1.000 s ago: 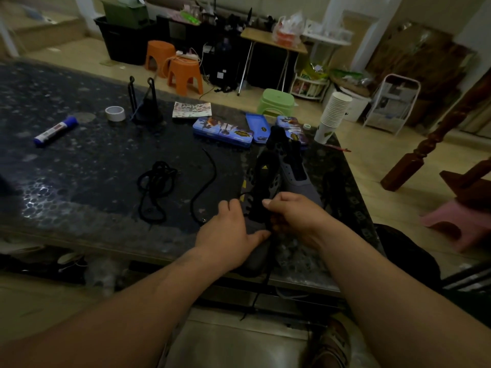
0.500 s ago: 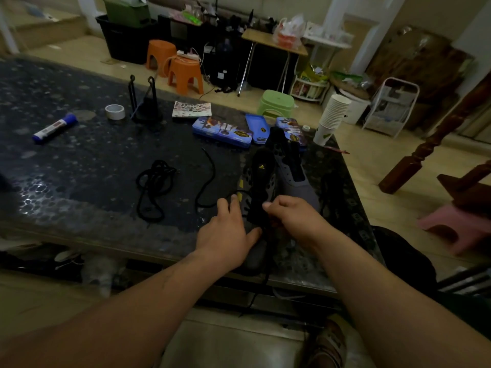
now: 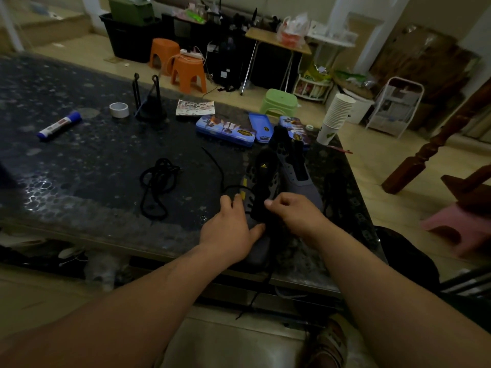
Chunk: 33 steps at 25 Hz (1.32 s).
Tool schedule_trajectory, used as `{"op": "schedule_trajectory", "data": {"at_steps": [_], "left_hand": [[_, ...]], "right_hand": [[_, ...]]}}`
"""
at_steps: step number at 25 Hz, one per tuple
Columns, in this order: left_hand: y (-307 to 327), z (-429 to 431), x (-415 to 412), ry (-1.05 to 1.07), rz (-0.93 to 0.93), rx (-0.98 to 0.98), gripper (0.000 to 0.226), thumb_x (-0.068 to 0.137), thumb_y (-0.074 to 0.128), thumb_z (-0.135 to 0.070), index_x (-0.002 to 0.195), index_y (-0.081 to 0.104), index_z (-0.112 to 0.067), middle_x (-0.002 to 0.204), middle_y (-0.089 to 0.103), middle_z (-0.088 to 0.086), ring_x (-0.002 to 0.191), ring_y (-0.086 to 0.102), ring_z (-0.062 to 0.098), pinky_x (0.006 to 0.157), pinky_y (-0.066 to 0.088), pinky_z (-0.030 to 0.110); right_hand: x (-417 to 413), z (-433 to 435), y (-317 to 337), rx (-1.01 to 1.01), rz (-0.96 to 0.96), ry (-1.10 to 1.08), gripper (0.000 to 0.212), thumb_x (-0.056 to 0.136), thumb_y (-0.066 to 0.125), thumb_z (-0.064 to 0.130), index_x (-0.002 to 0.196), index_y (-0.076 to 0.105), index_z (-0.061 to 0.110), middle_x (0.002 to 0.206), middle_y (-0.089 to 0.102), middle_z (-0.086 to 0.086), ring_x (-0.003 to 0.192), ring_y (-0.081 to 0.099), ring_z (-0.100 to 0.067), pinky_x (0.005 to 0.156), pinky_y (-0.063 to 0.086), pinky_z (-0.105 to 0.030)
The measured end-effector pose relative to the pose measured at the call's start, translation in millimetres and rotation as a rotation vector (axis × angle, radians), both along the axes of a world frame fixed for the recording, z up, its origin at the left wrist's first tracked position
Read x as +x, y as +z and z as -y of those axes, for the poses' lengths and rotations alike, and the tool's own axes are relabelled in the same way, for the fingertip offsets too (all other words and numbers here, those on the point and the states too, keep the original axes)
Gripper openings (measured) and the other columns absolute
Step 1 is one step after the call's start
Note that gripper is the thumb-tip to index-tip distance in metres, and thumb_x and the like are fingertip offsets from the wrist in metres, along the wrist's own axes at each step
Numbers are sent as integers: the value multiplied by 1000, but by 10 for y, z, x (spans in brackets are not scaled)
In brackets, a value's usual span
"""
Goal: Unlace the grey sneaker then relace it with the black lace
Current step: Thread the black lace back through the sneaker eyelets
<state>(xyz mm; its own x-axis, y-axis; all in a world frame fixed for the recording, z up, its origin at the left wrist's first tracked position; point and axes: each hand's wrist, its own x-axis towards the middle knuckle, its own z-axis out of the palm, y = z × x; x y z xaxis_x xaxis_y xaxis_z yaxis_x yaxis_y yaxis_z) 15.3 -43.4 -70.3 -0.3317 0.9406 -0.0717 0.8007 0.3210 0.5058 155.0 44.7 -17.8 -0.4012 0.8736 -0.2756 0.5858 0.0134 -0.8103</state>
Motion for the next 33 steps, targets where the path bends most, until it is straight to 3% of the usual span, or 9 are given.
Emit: {"op": "schedule_trajectory", "data": {"at_steps": [4, 7, 9, 12, 19, 23, 27, 31, 33], "left_hand": [[-3, -40, -7, -1, 3, -3, 89, 93, 54, -69, 157, 21, -17, 136, 31, 7, 115, 60, 35, 82, 49, 44], [-16, -24, 1, -2, 9, 11, 88, 93, 54, -69, 156, 22, -17, 134, 32, 6, 112, 60, 35, 79, 47, 43], [-16, -26, 4, 1, 9, -1, 89, 93, 55, -68, 157, 20, -18, 135, 31, 7, 114, 60, 36, 78, 45, 42], [-10, -43, -9, 6, 5, -22, 89, 94, 55, -67, 158, 19, -17, 137, 30, 7, 115, 60, 36, 77, 42, 41], [-4, -48, -40, -35, 18, -19, 82, 93, 53, -70, 151, 26, -18, 132, 31, 7, 111, 59, 37, 77, 46, 43], [1, -47, -44, -36, 1, -14, 81, 91, 54, -72, 147, 30, -19, 129, 33, 7, 110, 60, 38, 81, 49, 47], [12, -57, -28, -27, -15, -37, 83, 91, 56, -71, 149, 29, -17, 132, 33, 8, 112, 60, 39, 77, 42, 43], [20, -51, -38, -37, -22, -13, 77, 91, 57, -70, 141, 34, -17, 125, 34, 7, 111, 60, 39, 83, 50, 48], [9, -45, -33, -46, -11, -8, 77, 91, 56, -70, 141, 34, -16, 124, 33, 6, 110, 60, 38, 84, 52, 49]], "right_hand": [[188, 160, -39, 40, -1, 27, 32, 98, 68, 27, 68, 60, 17, 61, 56, 3, 60, 51, -11, 61, 42, -29], [152, 120, -35, -65, -57, -126, 40, 101, 61, 46, 82, 65, 12, 71, 59, -3, 68, 57, -18, 68, 45, -33], [11, -29, -17, 13, 66, -85, 47, 98, 62, 55, 84, 64, 11, 72, 59, -5, 68, 57, -19, 67, 44, -33], [-112, -84, 20, 162, 185, 36, 40, 100, 65, 41, 83, 63, 6, 66, 52, -5, 61, 51, -18, 58, 38, -30], [517, 355, 148, -275, -33, 274, 29, 103, 60, 18, 74, 55, 13, 70, 48, -3, 60, 46, -11, 56, 38, -21], [169, 95, 154, -17, 64, 6, 41, 100, 61, 49, 85, 61, 11, 75, 55, -6, 68, 54, -18, 59, 41, -27], [8, -76, 36, 198, 168, 138, 30, 100, 67, 34, 86, 64, 9, 70, 58, -1, 67, 54, -15, 62, 39, -30], [459, 215, 92, 25, -17, 272, 27, 99, 70, 21, 77, 57, 12, 65, 53, 0, 62, 51, -10, 62, 43, -26], [780, 338, 124, -165, 72, 442, 27, 98, 70, 20, 75, 56, 14, 65, 51, -2, 61, 48, -11, 62, 42, -24]]}}
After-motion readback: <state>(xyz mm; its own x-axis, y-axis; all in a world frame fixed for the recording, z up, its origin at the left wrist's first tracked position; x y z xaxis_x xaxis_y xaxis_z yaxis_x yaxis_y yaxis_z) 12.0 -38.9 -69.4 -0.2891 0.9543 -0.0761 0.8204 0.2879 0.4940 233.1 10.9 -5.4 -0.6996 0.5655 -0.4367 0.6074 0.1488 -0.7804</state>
